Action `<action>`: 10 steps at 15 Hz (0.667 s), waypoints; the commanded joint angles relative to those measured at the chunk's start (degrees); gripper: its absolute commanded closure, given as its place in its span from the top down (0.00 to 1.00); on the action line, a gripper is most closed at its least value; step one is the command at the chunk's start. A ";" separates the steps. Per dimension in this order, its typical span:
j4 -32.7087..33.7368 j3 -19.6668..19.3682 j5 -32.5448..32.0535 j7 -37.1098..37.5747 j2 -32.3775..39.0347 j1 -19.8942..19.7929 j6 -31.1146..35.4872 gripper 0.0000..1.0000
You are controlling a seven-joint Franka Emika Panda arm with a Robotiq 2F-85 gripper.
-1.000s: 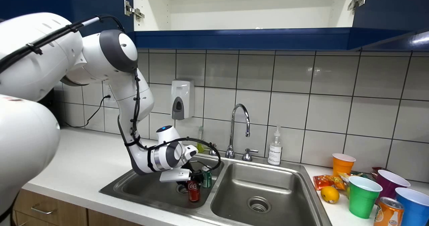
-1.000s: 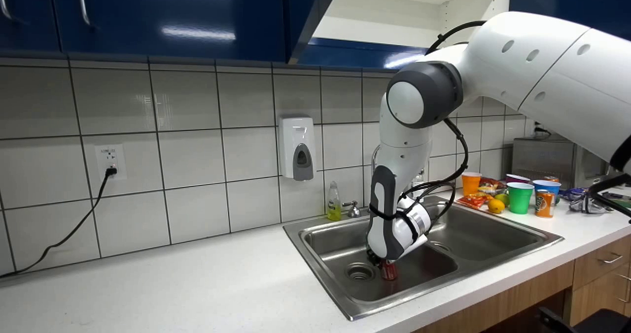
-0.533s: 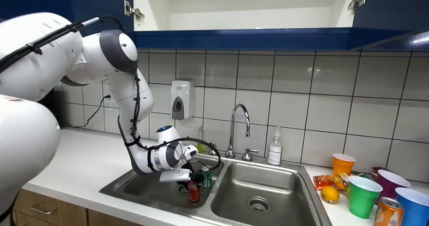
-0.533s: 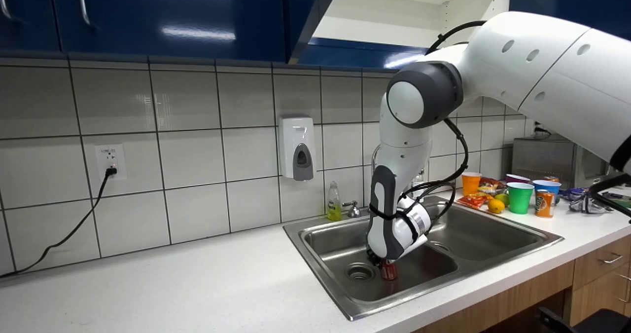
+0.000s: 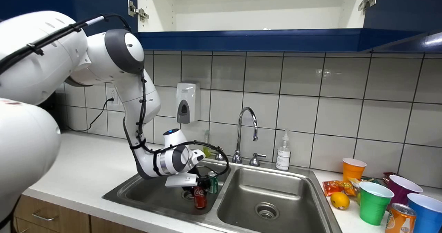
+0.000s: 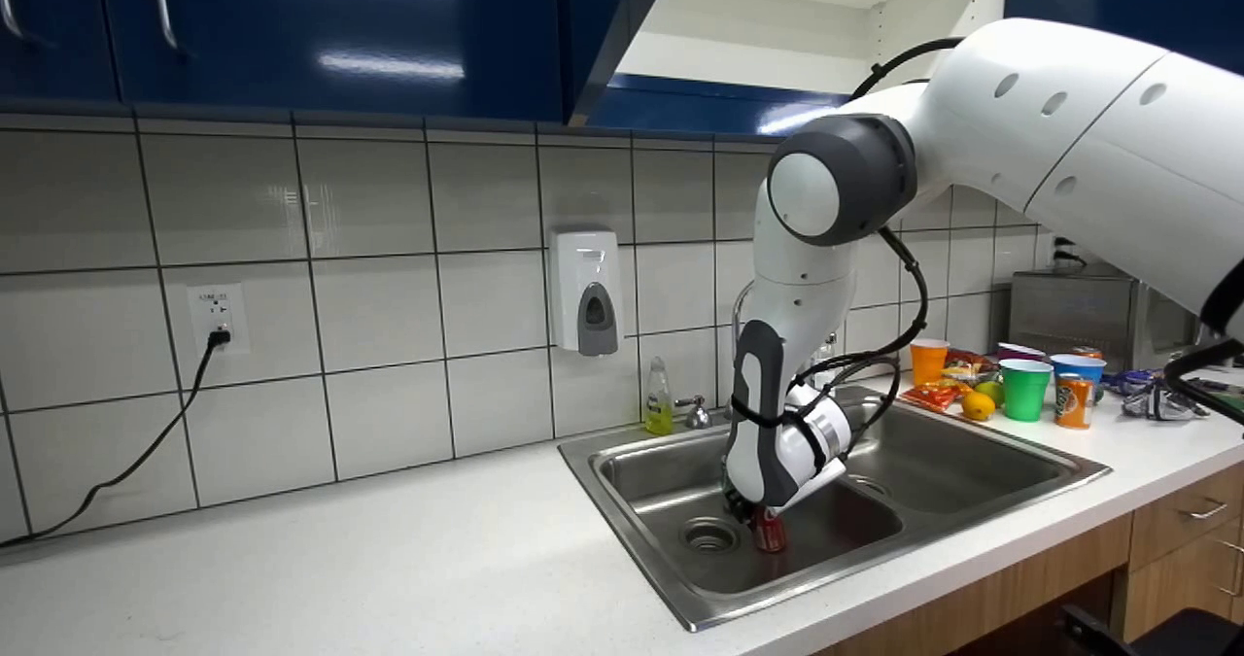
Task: Move the Cola can to the open cabinet
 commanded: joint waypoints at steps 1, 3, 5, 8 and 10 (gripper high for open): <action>-1.83 2.38 -2.41 -2.68 -4.20 -3.25 -2.79 0.41; -2.07 2.85 -3.26 -3.19 -4.91 -4.05 -3.41 0.41; -2.50 3.06 -3.87 -3.23 -5.73 -4.54 -3.96 0.41; -2.78 2.91 -4.71 -3.45 -6.57 -4.74 -4.29 0.41; -2.80 3.13 -5.20 -3.57 -6.93 -5.06 -4.22 0.41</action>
